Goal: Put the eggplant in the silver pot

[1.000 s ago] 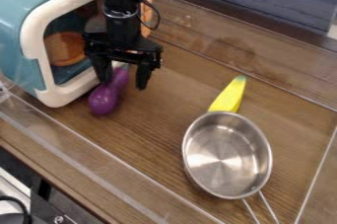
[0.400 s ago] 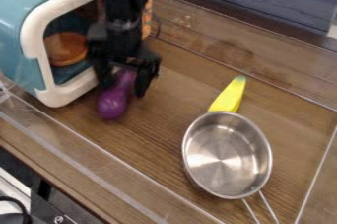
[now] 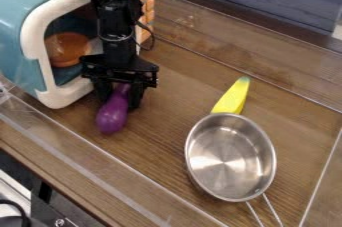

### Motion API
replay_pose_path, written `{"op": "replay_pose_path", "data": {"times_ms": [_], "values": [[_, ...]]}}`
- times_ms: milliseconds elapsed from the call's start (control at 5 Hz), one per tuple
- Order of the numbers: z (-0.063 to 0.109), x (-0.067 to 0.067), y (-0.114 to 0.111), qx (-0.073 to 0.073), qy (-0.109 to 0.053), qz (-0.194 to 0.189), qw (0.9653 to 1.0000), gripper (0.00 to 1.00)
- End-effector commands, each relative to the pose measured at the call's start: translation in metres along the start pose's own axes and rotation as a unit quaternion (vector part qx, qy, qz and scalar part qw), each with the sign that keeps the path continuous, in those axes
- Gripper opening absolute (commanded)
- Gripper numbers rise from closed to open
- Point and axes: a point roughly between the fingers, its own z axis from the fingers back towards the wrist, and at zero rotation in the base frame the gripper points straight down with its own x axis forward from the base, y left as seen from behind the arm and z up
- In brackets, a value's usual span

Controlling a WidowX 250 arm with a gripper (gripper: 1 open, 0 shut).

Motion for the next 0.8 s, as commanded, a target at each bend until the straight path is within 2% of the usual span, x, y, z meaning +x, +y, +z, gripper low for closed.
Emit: {"op": "replay_pose_path", "data": {"times_ms": [0,400,600], "values": [[0.018,0.002,-0.016,0.007,-0.021,-0.028,0.9993,0.00],[0.044,0.009,-0.024,0.021,-0.033,-0.046,0.9982,0.00],[0.050,0.003,-0.039,0.018,-0.043,-0.073,0.9962,0.00]]}}
